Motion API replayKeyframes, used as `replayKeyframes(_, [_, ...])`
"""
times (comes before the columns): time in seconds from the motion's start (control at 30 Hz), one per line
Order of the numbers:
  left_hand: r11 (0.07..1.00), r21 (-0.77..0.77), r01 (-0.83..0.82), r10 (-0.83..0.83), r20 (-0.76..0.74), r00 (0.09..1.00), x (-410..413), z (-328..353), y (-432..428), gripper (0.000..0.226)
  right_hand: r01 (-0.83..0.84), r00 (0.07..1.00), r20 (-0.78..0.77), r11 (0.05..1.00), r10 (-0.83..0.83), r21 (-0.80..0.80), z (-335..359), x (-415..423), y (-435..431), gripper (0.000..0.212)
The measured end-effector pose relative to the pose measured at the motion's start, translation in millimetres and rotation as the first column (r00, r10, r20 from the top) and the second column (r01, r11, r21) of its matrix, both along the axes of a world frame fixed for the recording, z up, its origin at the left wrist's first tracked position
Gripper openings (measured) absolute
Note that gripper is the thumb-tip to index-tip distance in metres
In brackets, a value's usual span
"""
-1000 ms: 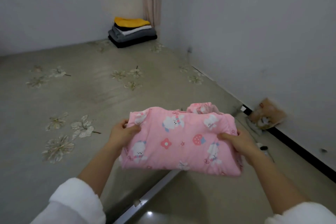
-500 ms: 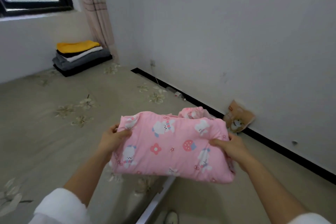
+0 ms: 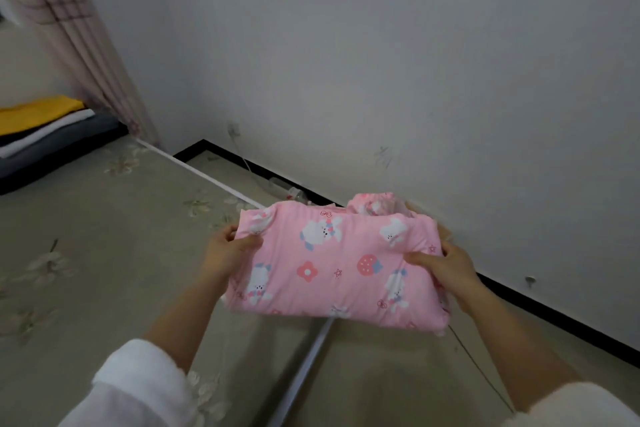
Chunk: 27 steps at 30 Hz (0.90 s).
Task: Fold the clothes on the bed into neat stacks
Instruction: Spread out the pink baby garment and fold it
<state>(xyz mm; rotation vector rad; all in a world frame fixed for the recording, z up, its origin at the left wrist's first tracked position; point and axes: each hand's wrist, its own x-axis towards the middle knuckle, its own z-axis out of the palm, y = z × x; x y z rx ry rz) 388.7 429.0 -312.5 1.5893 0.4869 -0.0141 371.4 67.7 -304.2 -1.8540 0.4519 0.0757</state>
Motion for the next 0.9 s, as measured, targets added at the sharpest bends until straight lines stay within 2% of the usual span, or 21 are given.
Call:
replayKeyframes(0.1, [1.000, 0.005, -0.025, 0.025, 0.013, 1.000, 53.5, -0.6, -34.8, 0.026, -0.006, 1.000, 0.027, 1.000, 0.006, 0.000, -5.2, 51.7, -32.8, 0.032])
replayKeyframes(0.2, [0.999, 0.034, -0.034, 0.033, 0.023, 0.999, 104.7, -1.7, -69.2, 0.027, -0.043, 0.997, 0.061, 0.996, 0.047, -0.072, -7.4, 110.6, -72.0, 0.023])
replayKeyframes(0.33, [0.993, 0.064, -0.096, 0.094, 0.035, 0.995, 159.5, -3.6, -111.3, 0.035, -0.114, 0.980, 0.139, 0.971, 0.146, -0.212, 3.0, 191.7, -117.3, 0.016])
replayKeyframes(0.47, [0.985, 0.037, -0.169, 0.166, 0.061, 0.984, 204.3, -7.4, -138.6, 0.033, -0.212, 0.942, 0.204, 0.944, 0.266, -0.253, 14.7, 276.9, -144.1, 0.015])
replayKeyframes(0.73, [0.932, 0.064, -0.356, 0.355, 0.028, 0.935, 295.3, -20.4, -141.6, 0.035, -0.414, 0.879, 0.167, 0.888, 0.447, -0.199, -1.0, 437.0, -127.9, 0.027])
replayKeyframes(0.9, [0.901, 0.057, -0.430, 0.428, 0.051, 0.903, 374.4, -31.4, -115.2, 0.036, -0.434, 0.871, 0.171, 0.885, 0.460, -0.170, -6.7, 543.6, -90.1, 0.029])
